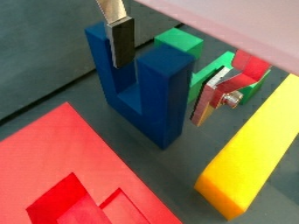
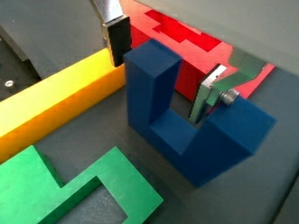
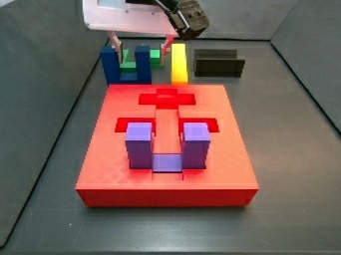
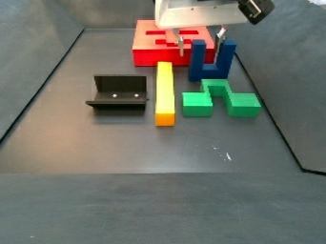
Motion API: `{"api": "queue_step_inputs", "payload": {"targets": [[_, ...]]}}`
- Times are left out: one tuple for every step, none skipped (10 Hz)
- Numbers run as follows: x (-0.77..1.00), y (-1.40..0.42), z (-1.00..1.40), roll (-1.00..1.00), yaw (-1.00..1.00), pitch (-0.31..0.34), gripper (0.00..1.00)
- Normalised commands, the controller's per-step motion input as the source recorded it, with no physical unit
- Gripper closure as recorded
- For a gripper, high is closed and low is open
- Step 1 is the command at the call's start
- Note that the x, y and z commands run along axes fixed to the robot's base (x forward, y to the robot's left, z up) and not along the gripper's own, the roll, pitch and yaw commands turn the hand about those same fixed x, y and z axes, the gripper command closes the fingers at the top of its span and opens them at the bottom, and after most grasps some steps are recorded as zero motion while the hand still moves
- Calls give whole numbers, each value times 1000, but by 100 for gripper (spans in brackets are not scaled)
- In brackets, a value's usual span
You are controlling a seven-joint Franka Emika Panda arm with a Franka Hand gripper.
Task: Pick up the blue object. Move up. Move to above the board. Insert the blue object.
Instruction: Pick up the blue object.
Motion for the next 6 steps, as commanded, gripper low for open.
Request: {"api": "queue_step_inputs", "payload": {"targets": [[-71, 54, -243, 81, 0, 0, 0], [-29, 0, -77, 86, 0, 0, 0], [0, 0, 0, 74, 0, 29, 0], [86, 43, 0, 37, 29, 30, 0], [20, 34, 0, 106, 6, 46, 0], [0, 0, 0, 131, 17, 24, 0]]}}
